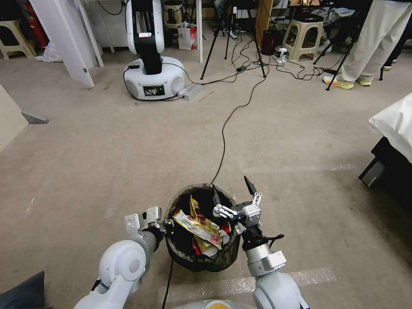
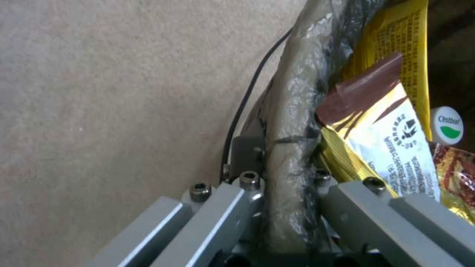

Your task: Pick up the trash bin, then pick up the garbage from the floor and place it into the trash bin.

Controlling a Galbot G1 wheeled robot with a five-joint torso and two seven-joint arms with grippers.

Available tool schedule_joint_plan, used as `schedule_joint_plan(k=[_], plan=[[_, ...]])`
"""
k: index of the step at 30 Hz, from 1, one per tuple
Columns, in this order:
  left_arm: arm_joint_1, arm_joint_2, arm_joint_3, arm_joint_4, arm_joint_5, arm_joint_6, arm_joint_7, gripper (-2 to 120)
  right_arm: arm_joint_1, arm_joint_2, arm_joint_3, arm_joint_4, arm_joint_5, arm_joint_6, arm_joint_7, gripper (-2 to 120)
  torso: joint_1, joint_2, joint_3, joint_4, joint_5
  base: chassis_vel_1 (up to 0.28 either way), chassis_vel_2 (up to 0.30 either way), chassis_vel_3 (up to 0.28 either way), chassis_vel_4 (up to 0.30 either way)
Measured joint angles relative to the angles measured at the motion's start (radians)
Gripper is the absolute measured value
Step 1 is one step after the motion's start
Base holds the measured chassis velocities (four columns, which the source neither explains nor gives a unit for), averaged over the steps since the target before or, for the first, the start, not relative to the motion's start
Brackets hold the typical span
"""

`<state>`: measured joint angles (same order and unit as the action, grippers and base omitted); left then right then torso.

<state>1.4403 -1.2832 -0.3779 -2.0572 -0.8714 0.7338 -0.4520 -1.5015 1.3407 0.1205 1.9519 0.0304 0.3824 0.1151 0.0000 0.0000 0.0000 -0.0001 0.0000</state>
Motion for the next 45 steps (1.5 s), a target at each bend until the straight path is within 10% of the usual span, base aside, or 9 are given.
schedule_joint_plan(k=[19,45], plan=[[-0.036,-0.032,0.025,0.06,0.043,-0.001,0.005,3,0.0,0.0,0.0,0.0,0.0,0.0,0.0,100,0.0,0.0,0.0,0.0002,0.0003,0.0,0.0,0.0,0.0],[-0.045,-0.041,0.008,0.072,0.038,-0.001,0.016,85,0.0,0.0,0.0,0.0,0.0,0.0,0.0,100,0.0,0.0,0.0,-0.0001,-0.0006,0.0,0.0,0.0,0.0]])
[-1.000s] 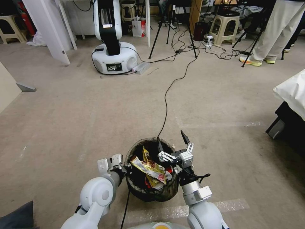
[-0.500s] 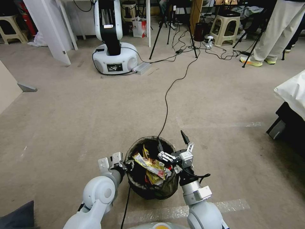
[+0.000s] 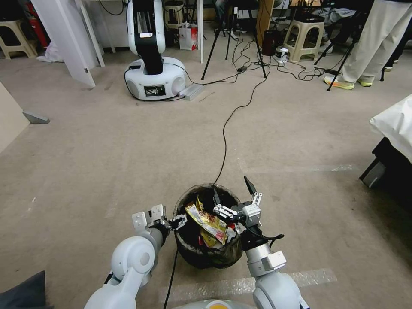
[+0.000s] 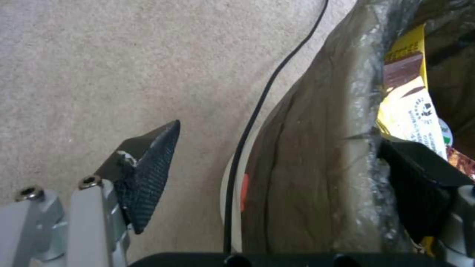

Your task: Pick up the trash bin, then pick up the garbage from the floor and place it into the trash bin.

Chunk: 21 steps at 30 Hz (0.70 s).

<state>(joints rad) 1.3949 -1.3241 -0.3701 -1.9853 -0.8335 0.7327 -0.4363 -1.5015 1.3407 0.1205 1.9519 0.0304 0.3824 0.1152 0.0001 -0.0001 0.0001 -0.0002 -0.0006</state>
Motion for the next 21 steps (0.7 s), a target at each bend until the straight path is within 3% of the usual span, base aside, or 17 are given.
schedule_joint_plan(k=[21], plan=[[0.013,0.007,-0.026,-0.041,0.009,-0.017,0.011,89,0.0,0.0,0.0,0.0,0.0,0.0,0.0,100,0.0,0.0,0.0,0.0002,0.0006,0.0,0.0,0.0,0.0]])
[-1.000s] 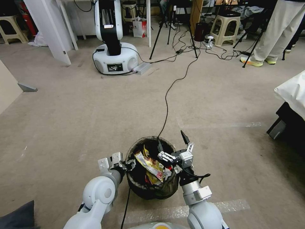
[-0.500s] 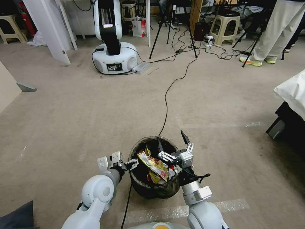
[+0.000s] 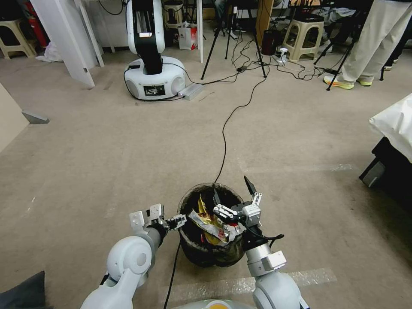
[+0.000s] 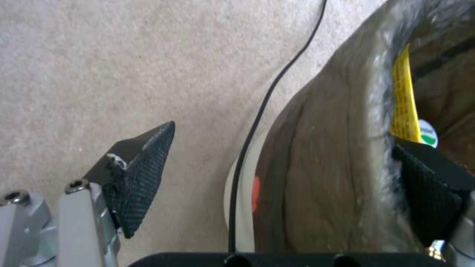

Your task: Pick up the trash bin, then pick up the garbage from the floor and place it into the trash bin.

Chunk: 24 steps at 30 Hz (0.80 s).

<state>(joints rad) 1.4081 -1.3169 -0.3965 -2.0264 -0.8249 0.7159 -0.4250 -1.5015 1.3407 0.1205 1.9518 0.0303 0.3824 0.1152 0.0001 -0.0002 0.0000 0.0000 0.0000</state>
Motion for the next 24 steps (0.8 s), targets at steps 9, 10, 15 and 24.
schedule_joint_plan(k=[9,10,15,24], plan=[[0.007,0.009,-0.024,-0.016,0.007,-0.017,0.008,89,0.0,0.0,0.0,0.0,0.0,0.0,0.0,100,0.0,0.0,0.0,0.0,-0.0001,0.0,0.0,0.0,0.0],[0.008,0.01,-0.03,-0.022,0.014,-0.023,0.01,89,0.0,0.0,0.0,0.0,0.0,0.0,0.0,100,0.0,0.0,0.0,0.0,0.0,0.0,0.0,0.0,0.0],[0.024,0.011,-0.052,-0.074,0.079,-0.067,0.026,89,0.0,0.0,0.0,0.0,0.0,0.0,0.0,100,0.0,0.0,0.0,0.0001,0.0,0.0,0.0,0.0,0.0],[0.096,-0.032,-0.058,-0.118,0.567,-0.451,0.12,91,0.0,0.0,0.0,0.0,0.0,0.0,0.0,100,0.0,0.0,0.0,0.0003,0.0001,0.0,0.0,0.0,0.0]])
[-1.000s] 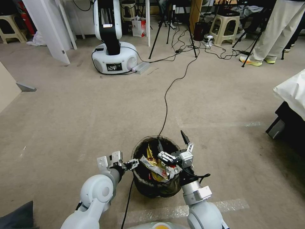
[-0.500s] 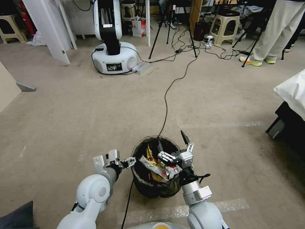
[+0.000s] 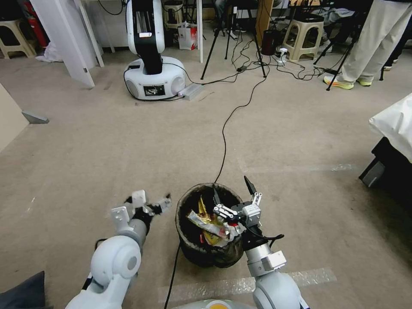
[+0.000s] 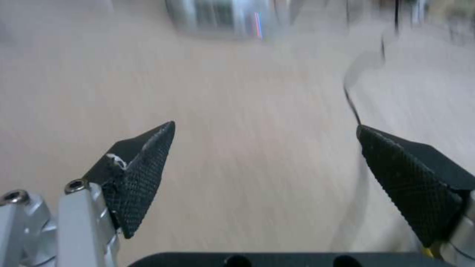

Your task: Pick up the trash bin, then pick up the garbage from the floor and place it into the trash bin.

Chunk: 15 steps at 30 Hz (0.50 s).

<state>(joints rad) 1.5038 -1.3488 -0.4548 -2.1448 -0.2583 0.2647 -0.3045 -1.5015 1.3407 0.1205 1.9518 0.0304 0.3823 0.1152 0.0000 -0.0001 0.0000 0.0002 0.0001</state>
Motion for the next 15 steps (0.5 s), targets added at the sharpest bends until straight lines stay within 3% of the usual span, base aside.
schedule_joint_plan(k=[2,4,7,10,15], plan=[[0.037,-0.025,-0.007,0.005,0.162,-0.137,0.023,99,0.0,0.0,0.0,0.0,0.0,0.0,0.0,100,0.0,0.0,0.0,-0.0001,-0.0001,0.0,0.0,0.0,0.0],[0.045,-0.03,-0.01,0.005,0.19,-0.166,0.027,99,0.0,0.0,0.0,0.0,0.0,0.0,0.0,100,0.0,0.0,0.0,-0.0001,0.0,0.0,0.0,0.0,0.0],[0.063,-0.048,-0.025,0.013,0.27,-0.279,0.031,100,0.0,0.0,0.0,0.0,0.0,0.0,0.0,100,0.0,0.0,0.0,-0.0003,0.0,0.0,0.0,0.0,0.0],[0.07,-0.061,-0.028,0.026,0.291,-0.337,0.03,100,0.0,0.0,0.0,0.0,0.0,0.0,0.0,100,0.0,0.0,0.0,-0.0002,-0.0001,0.0,0.0,0.0,0.0],[0.07,-0.063,-0.029,0.03,0.293,-0.347,0.029,100,0.0,0.0,0.0,0.0,0.0,0.0,0.0,100,0.0,0.0,0.0,-0.0003,-0.0001,0.0,0.0,0.0,0.0]])
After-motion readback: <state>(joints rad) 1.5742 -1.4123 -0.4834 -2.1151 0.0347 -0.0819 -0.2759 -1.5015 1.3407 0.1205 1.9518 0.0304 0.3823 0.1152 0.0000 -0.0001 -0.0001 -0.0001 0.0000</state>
